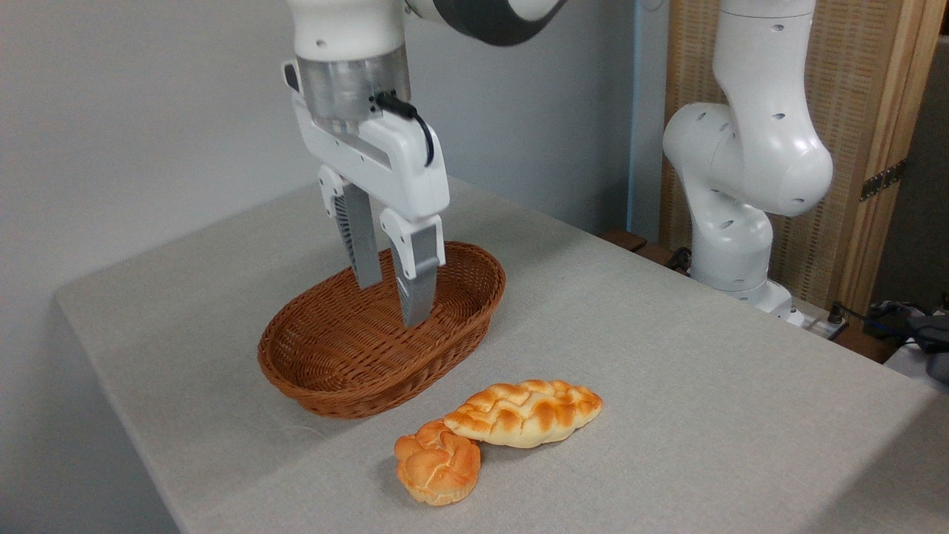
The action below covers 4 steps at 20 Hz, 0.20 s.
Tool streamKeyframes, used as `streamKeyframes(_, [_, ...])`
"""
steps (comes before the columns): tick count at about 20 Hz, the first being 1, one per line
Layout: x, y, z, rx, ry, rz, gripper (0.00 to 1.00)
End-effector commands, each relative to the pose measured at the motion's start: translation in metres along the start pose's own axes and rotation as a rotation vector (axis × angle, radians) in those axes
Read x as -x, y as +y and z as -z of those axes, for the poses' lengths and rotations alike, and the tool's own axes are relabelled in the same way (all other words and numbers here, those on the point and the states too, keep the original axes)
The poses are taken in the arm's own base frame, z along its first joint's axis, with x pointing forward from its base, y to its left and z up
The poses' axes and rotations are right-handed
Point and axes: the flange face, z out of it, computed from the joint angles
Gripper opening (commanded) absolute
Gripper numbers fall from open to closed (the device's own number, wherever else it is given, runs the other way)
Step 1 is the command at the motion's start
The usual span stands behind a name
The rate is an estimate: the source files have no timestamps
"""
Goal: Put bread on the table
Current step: 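Open the gripper, release the roll, and raise the gripper over the basket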
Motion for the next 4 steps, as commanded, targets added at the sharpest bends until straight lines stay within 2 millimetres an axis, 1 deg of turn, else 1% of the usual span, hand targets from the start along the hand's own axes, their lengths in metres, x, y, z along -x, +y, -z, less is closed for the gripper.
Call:
streamKeyframes(1, [-0.0147,0.0132,0.0108,-0.018,0.015,0.029,1.00])
streamKeyframes(3, [-0.0151,0.0115,0.0182,-0.024,0.030,0.035,1.00])
streamKeyframes(4, [-0.0146,0.0110,0.0183,-0.023,0.031,0.037,1.00])
